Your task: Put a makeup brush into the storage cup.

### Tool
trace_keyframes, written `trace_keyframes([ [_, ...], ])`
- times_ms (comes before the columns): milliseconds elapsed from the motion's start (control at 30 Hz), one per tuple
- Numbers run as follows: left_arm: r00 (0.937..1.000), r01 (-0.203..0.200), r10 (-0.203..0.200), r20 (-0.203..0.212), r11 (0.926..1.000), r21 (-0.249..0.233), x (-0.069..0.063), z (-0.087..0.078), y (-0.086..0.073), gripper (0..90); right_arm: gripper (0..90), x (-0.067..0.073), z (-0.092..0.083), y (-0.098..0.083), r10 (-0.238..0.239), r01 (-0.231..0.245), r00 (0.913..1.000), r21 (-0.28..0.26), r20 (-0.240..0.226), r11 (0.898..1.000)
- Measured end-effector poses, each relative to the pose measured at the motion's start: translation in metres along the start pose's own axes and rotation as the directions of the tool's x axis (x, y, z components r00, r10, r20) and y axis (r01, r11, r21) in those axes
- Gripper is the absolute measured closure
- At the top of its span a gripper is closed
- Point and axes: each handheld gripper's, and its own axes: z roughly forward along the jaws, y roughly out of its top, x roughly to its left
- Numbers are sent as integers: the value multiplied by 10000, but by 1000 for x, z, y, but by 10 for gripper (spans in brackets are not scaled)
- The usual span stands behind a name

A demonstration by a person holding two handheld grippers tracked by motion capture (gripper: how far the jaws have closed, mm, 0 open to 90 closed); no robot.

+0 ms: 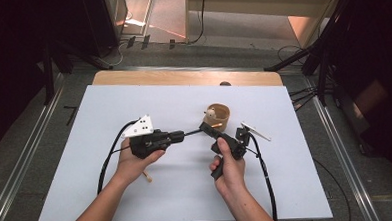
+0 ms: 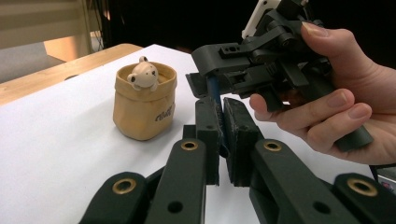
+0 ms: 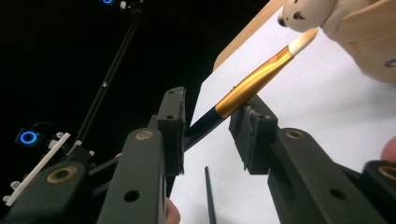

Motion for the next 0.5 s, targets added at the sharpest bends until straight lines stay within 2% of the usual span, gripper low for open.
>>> trace_keyframes([
  [100, 9998, 65, -69, 189, 9998, 205, 1, 2, -2, 849, 739, -1, 0, 2, 87, -86, 9995, 50, -292, 10000],
  [133, 9995, 159, -165, 268, 9996, 236, 2, 3, -3, 786, 828, -1, -1, 2, 127, -124, 9993, 75, -351, 9999],
  [200, 9994, 254, -262, 228, 9991, 344, 1, 4, -3, 587, 841, -1, -2, 3, -78, 77, 9993, -32, -365, 10000],
  [300, 9994, 333, -334, 36, 9992, 220, 1, 3, -3, 445, 843, 0, -4, 3, -390, 384, 9983, -160, -443, 9991],
  [500, 9989, 469, -467, -77, 9987, 217, 3, 0, -3, 357, 842, 0, -6, 5, -737, 726, 9966, -328, -355, 9968],
])
